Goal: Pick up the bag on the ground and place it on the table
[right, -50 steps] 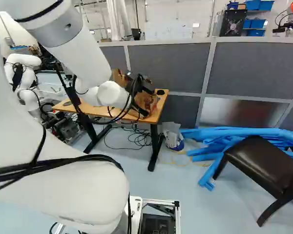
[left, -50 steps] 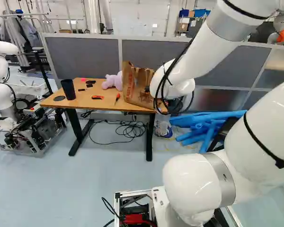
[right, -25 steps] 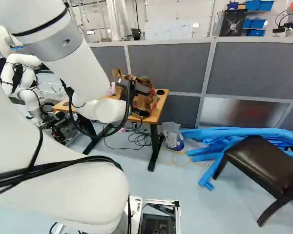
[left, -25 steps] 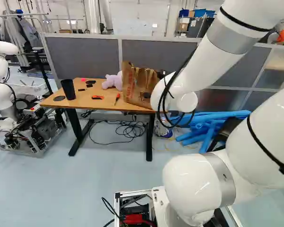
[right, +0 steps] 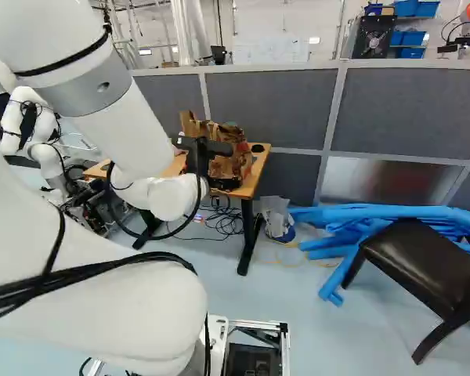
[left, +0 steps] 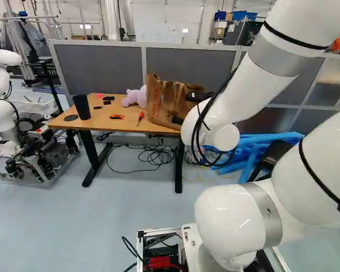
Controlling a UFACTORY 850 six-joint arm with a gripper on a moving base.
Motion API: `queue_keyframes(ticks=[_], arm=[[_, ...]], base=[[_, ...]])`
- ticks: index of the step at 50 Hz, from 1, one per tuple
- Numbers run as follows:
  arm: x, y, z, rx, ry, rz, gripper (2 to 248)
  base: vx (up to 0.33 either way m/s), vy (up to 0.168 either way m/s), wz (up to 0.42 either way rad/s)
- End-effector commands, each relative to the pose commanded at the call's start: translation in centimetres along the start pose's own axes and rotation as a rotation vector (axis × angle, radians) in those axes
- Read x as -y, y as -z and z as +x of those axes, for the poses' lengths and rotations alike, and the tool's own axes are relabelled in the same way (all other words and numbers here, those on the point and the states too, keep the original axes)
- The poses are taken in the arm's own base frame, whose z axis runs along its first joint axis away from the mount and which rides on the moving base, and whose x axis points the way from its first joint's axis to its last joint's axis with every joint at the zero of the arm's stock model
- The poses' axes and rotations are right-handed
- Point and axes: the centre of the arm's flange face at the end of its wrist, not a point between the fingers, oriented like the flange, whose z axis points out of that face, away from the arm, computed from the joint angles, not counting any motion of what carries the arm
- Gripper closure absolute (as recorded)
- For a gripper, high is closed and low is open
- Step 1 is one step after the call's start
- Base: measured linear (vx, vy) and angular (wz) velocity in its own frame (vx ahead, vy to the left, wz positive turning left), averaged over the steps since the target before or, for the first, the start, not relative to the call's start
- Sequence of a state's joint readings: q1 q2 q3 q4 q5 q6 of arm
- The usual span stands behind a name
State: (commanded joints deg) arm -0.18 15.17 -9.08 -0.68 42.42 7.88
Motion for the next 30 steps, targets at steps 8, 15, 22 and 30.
queue_keyframes(ticks=[8, 15, 22, 30], arm=[[-0.1, 0.4, -0.6, -0.022, 0.038, 0.001, 3], [-0.1, 0.8, -1.0, -0.039, 0.067, 0.001, 3], [-0.2, 1.0, -1.4, -0.053, 0.09, 0.001, 3], [-0.2, 1.3, -1.7, -0.064, 0.11, 0.001, 3]], base=[[0.0, 0.0, 0.0], [0.0, 0.0, 0.0], [0.0, 0.0, 0.0], [0.0, 0.0, 0.0]])
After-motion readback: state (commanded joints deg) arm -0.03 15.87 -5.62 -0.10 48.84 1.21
